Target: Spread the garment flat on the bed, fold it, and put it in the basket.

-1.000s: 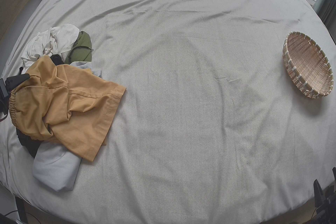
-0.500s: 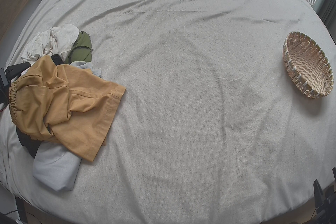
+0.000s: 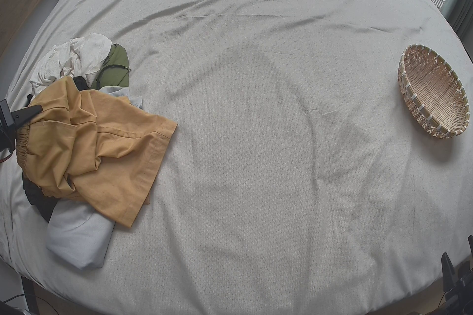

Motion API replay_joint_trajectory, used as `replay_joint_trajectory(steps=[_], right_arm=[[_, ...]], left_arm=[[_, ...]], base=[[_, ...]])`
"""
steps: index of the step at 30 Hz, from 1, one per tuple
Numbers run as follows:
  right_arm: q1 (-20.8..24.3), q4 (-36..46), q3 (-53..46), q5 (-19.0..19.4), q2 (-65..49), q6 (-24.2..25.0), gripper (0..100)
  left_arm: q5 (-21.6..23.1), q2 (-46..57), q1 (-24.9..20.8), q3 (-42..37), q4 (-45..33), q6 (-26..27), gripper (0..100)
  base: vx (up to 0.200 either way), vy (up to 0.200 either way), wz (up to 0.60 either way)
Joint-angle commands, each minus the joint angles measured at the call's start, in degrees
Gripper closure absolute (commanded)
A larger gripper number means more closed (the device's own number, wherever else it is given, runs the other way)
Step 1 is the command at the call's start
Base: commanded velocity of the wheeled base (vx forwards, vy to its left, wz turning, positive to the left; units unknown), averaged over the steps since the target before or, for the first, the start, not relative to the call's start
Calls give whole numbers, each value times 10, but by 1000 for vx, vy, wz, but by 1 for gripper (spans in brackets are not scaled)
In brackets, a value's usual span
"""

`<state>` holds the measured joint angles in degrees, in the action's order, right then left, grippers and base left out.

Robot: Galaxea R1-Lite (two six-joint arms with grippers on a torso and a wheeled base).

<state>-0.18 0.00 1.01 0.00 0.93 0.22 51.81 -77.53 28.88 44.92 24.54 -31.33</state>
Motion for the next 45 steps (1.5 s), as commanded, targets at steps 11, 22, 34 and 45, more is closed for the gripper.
replay_joint_trajectory(steps=[11, 22, 34, 45], right_arm=[[0, 0, -10, -1, -9, 0, 0], [0, 0, -10, -1, -9, 1, 0], [0, 0, -10, -1, -9, 1, 0], [-1, 0, -10, -1, -9, 1, 0]], left_arm=[[-1, 36, -36, -43, 17, 26, 0], [0, 41, -47, -71, 31, 39, 0], [0, 26, -45, -84, 32, 90, 100], [23, 92, -122, -81, 38, 57, 100]], base=[[0, 0, 0], [0, 0, 0], [0, 0, 0], [0, 0, 0]])
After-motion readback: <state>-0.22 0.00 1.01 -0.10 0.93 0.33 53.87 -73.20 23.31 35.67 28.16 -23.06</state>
